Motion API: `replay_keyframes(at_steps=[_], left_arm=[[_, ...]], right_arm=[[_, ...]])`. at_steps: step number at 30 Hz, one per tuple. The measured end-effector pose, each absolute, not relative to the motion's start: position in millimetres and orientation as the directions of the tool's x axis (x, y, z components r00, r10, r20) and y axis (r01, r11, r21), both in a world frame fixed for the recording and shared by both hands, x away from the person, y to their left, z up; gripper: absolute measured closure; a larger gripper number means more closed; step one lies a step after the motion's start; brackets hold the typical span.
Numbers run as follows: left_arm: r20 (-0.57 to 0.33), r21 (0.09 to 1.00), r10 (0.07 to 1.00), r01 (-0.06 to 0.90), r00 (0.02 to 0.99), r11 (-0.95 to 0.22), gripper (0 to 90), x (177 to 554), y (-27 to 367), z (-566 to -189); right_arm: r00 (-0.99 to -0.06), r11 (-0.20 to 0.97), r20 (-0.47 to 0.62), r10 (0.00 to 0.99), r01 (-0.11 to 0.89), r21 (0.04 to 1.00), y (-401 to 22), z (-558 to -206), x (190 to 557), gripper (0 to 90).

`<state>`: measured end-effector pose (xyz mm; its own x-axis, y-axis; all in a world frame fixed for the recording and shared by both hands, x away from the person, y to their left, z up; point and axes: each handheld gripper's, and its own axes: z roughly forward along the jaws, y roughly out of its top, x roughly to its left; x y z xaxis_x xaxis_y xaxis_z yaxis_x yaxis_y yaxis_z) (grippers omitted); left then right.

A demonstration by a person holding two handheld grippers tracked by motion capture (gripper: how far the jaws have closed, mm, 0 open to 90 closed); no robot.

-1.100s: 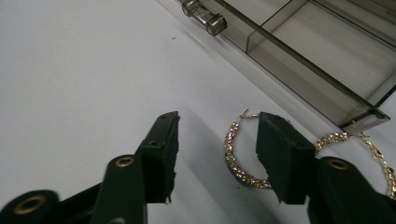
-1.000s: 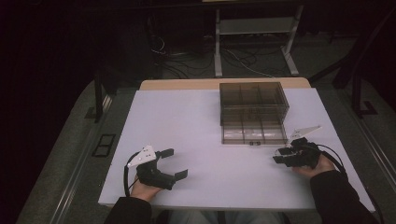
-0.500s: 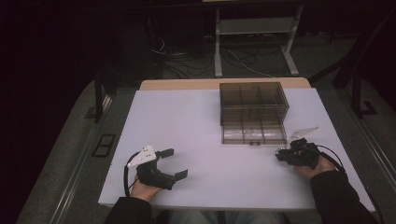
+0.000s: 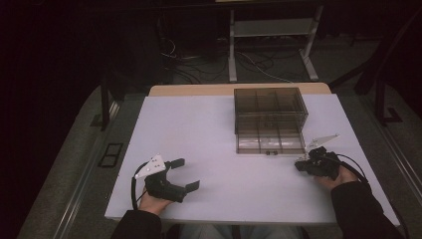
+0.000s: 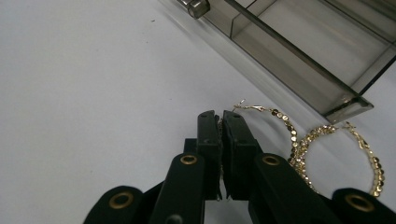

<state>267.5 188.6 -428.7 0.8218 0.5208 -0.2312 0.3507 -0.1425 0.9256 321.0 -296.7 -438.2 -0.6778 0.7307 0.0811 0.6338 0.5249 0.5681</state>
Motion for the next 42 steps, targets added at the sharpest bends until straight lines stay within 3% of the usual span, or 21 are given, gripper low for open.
replay_keyframes(at_steps=[12, 26, 42], left_arm=[[-0.230, 0.926, 0.523, 0.350, 0.821, -0.143, 0.0, 268, 189, -429], [-0.234, 0.926, 0.526, 0.352, 0.818, -0.136, 0.0, 268, 190, -429], [-0.237, 0.924, 0.534, 0.359, 0.811, -0.135, 0.0, 267, 190, -429]], right_arm=[[-0.638, 0.403, 0.232, 0.734, 0.685, 0.607, -316, -430, 322, 85.2], [-0.633, 0.328, 0.307, 0.710, 0.684, 0.652, -327, -410, 319, 85.2], [-0.673, 0.333, 0.324, 0.664, 0.655, 0.678, -320, -388, 324, 85.2]])
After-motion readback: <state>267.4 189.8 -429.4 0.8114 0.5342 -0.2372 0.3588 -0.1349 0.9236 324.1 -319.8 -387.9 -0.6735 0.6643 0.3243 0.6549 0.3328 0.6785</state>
